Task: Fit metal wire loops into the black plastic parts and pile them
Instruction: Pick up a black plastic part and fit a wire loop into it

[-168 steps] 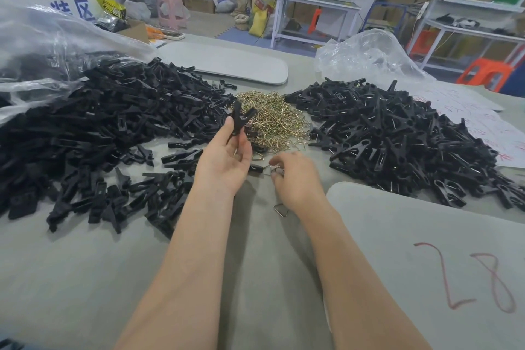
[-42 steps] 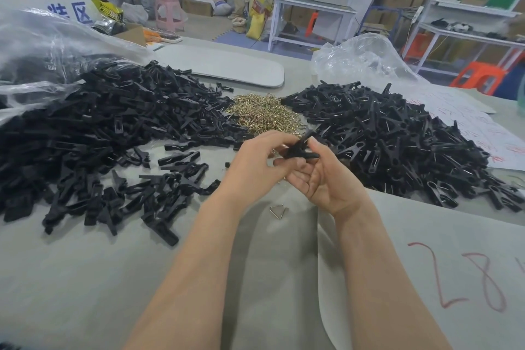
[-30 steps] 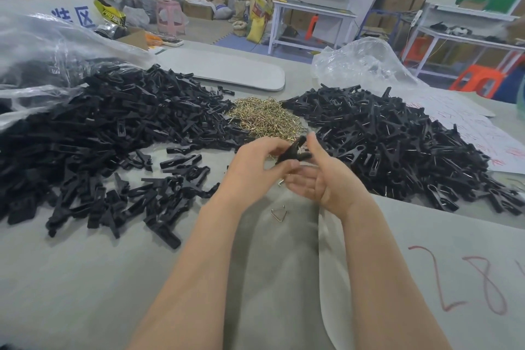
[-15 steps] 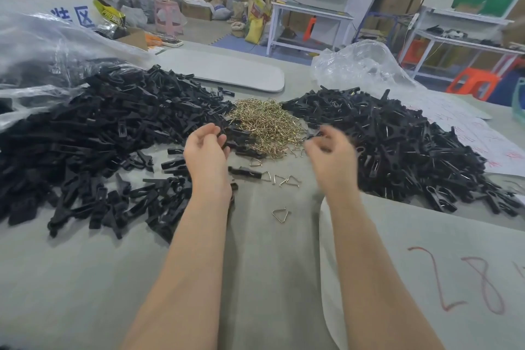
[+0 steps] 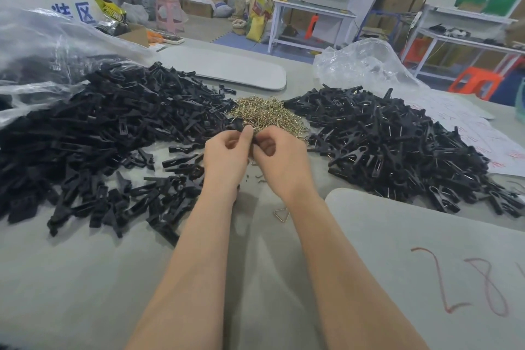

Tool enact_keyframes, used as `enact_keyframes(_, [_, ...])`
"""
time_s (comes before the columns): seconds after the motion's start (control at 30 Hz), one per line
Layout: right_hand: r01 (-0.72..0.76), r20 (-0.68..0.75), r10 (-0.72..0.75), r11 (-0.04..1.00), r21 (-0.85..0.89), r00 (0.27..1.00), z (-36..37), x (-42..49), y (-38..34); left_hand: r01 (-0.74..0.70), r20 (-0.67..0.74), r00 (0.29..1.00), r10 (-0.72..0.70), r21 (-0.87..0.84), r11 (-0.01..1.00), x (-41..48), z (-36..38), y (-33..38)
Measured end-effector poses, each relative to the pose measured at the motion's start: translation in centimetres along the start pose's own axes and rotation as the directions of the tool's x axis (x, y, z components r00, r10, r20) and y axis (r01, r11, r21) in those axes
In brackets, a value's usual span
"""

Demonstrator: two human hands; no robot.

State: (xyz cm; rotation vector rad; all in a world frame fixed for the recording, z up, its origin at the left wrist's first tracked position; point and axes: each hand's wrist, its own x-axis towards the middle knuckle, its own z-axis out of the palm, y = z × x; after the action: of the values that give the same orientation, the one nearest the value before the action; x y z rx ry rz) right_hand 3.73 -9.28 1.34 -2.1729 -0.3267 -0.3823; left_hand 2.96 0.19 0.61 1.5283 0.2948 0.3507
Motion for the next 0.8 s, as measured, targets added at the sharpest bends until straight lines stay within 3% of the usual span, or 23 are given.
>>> enact_keyframes(0.07, [0.002, 0.111, -0.002, 1.000, 0.008, 0.994, -0.2, -0.1, -0.3, -0.033, -0.079, 0.996, 0.034, 0.018, 0.999, 0.2, -0.3, 0.1])
enact_keyframes(0.13, [-0.042, 0.255, 0.044, 0.999, -0.012, 0.966, -0.3, -0.5, -0.5, -0.043, -0.236, 0.971, 0.017, -0.106, 0.993, 0.5, -0.9, 0.3])
enact_keyframes(0.23, [0.050, 0.574, 0.109, 0.966, -0.253, 0.811, 0.3, -1.3, -0.5, -0.081, -0.397, 0.914, -0.081, -0.374, 0.924, 0.9, -1.4, 0.4])
enact_keyframes(0.33, [0.147, 0.696, 0.155, 0.924, -0.354, 0.701, 0.9, -1.5, -1.0, -0.136, -0.471, 0.877, -0.096, -0.435, 0.890, 1.1, -1.6, 0.4])
enact_keyframes(0.4, [0.143, 0.673, 0.147, 0.924, -0.355, 0.725, 1.4, -1.4, -1.1, -0.155, -0.474, 0.876, -0.086, -0.446, 0.882, 1.1, -1.5, 0.3])
enact_keyframes(0.57, [0.077, 0.375, 0.046, 0.949, -0.306, 0.926, 4.0, -1.6, -2.1, -0.174, -0.464, 0.884, -0.051, -0.429, 0.886, 1.1, -1.1, 0.1])
enact_keyframes(0.7, [-0.037, 0.284, 0.128, 0.951, -0.306, 0.950, 4.8, -0.7, -1.4, -0.176, -0.465, 0.885, -0.012, -0.361, 0.916, 1.3, -1.2, 0.0])
enact_keyframes(0.8, [-0.176, 0.120, 0.188, 0.979, -0.103, 0.975, 2.7, 0.1, -0.1, -0.097, -0.280, 0.960, 0.026, -0.240, 0.966, 1.3, -0.7, -0.5])
